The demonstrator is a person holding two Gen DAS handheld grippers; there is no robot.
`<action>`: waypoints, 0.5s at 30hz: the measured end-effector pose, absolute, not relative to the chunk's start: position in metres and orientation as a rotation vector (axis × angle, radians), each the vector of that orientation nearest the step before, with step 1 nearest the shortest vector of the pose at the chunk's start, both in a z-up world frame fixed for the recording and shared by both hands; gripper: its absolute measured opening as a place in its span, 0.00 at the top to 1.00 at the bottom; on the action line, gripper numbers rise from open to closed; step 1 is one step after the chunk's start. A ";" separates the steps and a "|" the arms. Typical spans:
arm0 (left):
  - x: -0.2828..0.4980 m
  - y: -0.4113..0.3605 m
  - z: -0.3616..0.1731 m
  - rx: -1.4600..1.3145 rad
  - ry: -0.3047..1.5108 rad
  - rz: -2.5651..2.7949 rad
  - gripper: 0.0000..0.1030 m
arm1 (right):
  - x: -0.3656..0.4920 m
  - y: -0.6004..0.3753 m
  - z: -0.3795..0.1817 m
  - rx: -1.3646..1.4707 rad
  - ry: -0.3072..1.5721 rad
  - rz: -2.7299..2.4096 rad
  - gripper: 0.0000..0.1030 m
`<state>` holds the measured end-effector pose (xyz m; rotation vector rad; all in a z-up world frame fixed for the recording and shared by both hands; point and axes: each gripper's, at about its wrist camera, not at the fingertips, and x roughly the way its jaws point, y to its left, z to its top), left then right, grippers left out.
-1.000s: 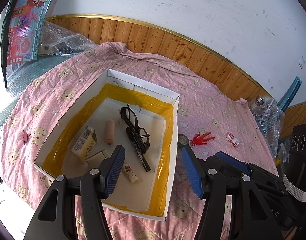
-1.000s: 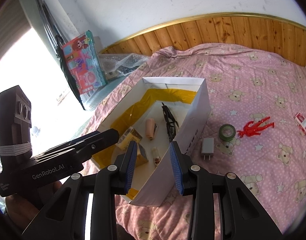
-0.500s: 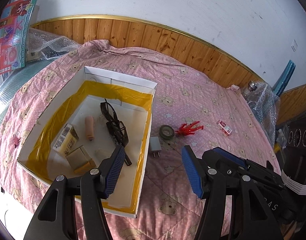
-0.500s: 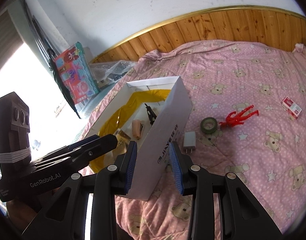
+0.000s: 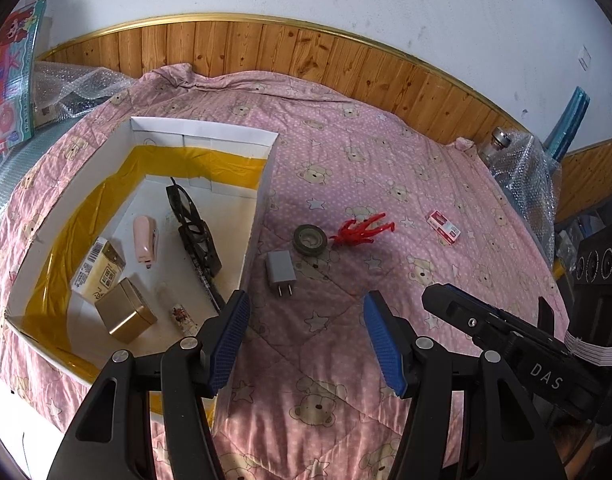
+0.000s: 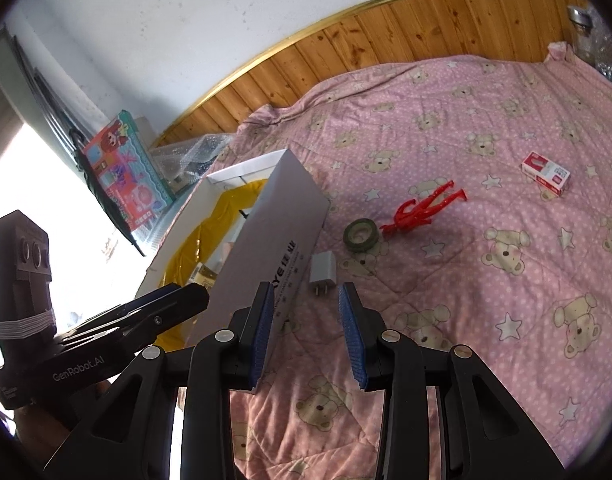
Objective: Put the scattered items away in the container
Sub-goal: 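Withdraw both open grippers from the box toward the red figure and charger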
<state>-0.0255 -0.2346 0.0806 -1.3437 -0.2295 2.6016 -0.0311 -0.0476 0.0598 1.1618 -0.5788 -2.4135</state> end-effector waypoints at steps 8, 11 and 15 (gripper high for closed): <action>-0.046 -0.207 0.053 -1.418 -0.188 2.542 0.41 | -0.047 -0.029 0.038 1.222 -0.625 -2.406 0.64; -0.058 -0.201 0.040 -1.447 -0.182 2.523 0.41 | -0.055 -0.022 0.031 1.242 -0.638 -2.404 0.64; -0.076 -0.191 0.016 -1.502 -0.180 2.509 0.41 | -0.067 -0.013 0.020 1.275 -0.659 -2.400 0.64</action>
